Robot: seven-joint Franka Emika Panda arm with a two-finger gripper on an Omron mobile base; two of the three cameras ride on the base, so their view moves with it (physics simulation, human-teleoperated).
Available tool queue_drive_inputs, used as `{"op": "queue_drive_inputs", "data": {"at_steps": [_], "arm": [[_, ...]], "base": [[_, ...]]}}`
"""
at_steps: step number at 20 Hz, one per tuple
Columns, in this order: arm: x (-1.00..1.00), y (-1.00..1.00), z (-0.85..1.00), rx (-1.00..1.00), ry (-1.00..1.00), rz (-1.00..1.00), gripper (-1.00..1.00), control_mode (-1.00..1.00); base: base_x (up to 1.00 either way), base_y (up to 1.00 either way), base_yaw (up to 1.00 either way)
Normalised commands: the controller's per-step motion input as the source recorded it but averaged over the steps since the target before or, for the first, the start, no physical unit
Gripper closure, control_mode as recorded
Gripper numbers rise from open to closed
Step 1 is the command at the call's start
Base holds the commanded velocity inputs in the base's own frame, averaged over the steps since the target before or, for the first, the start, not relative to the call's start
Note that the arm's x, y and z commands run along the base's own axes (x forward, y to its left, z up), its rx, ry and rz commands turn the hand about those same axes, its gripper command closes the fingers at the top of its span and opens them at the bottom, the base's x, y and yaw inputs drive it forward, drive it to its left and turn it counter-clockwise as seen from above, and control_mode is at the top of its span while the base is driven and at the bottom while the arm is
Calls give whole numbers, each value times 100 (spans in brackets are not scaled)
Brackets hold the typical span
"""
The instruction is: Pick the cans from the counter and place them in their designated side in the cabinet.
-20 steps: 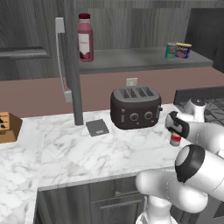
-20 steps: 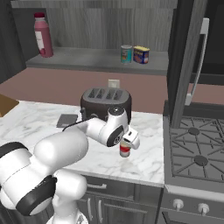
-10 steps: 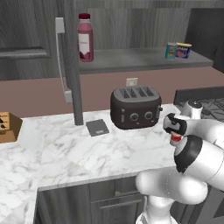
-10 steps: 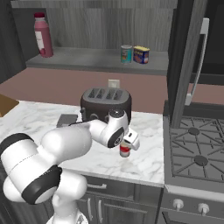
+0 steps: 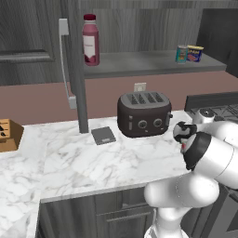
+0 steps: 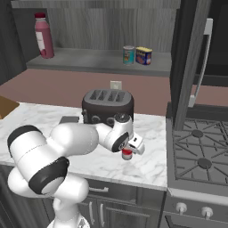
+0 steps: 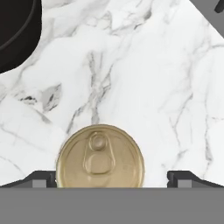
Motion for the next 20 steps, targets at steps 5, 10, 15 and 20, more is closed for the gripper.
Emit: {"op": "queue_drive_inputs", "data": {"at_steps": [5,10,15,20], "arm": [[12,-5,-14,1,0,0,-100,-100],[10,-3,-16,0,2,0,100,-100],[1,-4,-12,0,2,0,100,-100],[0,-6,-2,1,1,0,100,-100]], "base": [[0,0,0],[0,0,0],[0,0,0],[0,0,0]]}}
